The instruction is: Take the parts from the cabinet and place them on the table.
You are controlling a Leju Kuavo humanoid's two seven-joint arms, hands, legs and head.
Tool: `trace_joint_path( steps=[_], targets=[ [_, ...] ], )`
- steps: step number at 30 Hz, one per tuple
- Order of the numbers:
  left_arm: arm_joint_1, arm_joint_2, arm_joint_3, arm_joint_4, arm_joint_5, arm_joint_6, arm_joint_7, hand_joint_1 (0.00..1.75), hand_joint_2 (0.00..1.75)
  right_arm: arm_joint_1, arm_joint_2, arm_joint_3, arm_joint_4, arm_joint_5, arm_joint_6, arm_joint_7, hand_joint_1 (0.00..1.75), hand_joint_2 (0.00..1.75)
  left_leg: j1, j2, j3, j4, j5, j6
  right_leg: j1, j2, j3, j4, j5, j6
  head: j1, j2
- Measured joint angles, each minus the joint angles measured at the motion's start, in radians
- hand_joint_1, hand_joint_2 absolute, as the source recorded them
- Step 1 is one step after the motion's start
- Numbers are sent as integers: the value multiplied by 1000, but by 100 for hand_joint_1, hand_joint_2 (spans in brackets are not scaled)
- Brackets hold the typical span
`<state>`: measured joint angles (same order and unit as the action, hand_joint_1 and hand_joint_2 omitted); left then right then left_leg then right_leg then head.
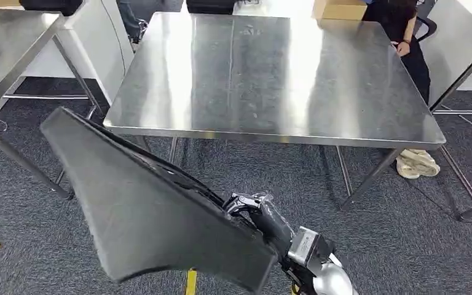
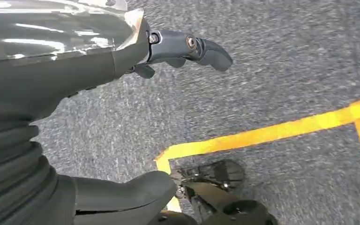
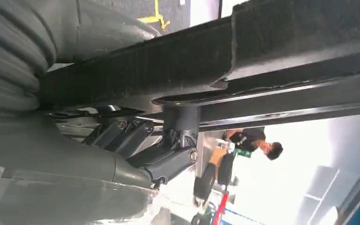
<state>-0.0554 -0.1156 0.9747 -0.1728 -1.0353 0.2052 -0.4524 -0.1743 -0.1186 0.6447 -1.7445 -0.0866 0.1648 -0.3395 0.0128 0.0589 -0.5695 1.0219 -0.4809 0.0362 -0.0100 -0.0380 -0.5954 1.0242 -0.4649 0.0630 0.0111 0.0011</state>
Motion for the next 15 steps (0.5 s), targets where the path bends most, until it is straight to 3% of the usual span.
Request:
trace_joint_path(
  steps=[1,2,3,4,8,15],
  targets=[
    [-1,0,0,0,0,-4,-1,0,175,1,1,0,0,2,-2,0,171,175,-8,7,-1,3,-6,-9,9,2,11,-10,12,-12,-3,0],
    [-2,1,0,0,-1,-11,-2,0,175,1,0,-1,0,3,-7,0,171,175,-10,9,1,4,-9,-10,5,6,11,-11,15,-16,-2,0],
    [-3,5,0,0,-2,-25,-2,0,175,2,1,-1,0,5,-11,0,171,175,-11,7,3,5,-13,7,-1,7,11,-12,18,-15,-3,0],
    [-3,8,0,0,-3,-37,-3,0,175,2,1,-1,0,6,-15,1,171,175,-9,8,4,4,-10,10,2,7,12,-12,18,-15,-2,0],
    [-1,16,-1,0,-5,-47,-5,0,175,-1,2,0,0,12,-16,1,171,175,-8,7,8,-6,-5,0,4,7,10,-12,15,-20,-3,0],
    [-1,22,0,0,-3,-19,10,0,175,0,2,0,0,12,-17,1,171,175,-13,7,7,-6,-11,3,-3,6,11,-12,15,-19,-3,0]
  ],
)
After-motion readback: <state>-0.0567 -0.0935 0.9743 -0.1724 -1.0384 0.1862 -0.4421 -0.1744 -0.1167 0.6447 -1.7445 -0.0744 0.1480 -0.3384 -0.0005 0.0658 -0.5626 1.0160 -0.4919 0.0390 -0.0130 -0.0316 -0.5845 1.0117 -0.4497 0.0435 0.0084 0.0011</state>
